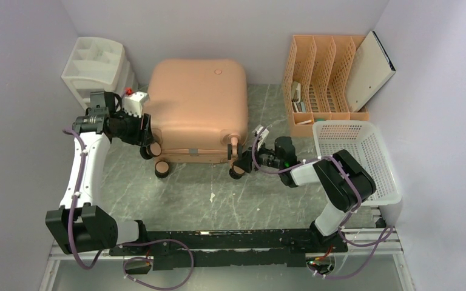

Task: Open, take out, and arrange the luggage
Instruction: Unzip the luggage at the center of the board.

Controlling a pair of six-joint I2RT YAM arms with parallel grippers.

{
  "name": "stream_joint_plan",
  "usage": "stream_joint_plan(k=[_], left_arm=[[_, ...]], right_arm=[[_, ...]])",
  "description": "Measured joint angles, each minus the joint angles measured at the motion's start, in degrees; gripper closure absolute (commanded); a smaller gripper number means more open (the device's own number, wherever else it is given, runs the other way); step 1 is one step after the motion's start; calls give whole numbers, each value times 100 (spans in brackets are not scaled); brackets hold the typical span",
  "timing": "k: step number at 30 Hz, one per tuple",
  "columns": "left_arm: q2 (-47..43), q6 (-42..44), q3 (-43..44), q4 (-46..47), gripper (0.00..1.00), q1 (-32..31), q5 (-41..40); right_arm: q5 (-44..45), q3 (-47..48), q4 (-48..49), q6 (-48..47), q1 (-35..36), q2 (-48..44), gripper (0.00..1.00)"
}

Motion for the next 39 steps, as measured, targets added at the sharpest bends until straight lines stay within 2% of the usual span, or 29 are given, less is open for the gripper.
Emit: stream_joint_plan(k=[4,8,10,11,13,15,16,17,18,28,37,39], left_arm=[[-210,63,0,79,87,4,50],[-407,37,0,188,87,-131,612],[-400,39,0,201,85,-186,769],[-382,37,0,203,81,-186,820],[-350,46,0,208,60,-184,859],[-297,61,2,199,29,-184,835],[-275,87,4,186,17,-184,796],[-247,120,13,164,7,-184,739],[-229,153,28,140,4,-184,654],[-391,358,63,-59,3,-251,-420],[-415,343,-503,57,4,-680,-1320],[-385,339,-623,98,11,-774,-1478]], right_arm=[[129,59,-90,72,2,35,48],[96,0,323,315,-2,131,47],[98,-76,634,367,7,133,43],[98,-109,756,376,9,133,42],[109,-168,898,361,31,133,41],[120,-190,938,315,48,127,41],[122,-197,942,293,52,122,41],[127,-214,966,260,61,109,41],[136,-238,999,232,70,92,40],[188,-428,1156,-118,151,-249,40],[129,-542,1329,-221,155,-317,39],[103,-553,1394,-245,155,-317,39]])
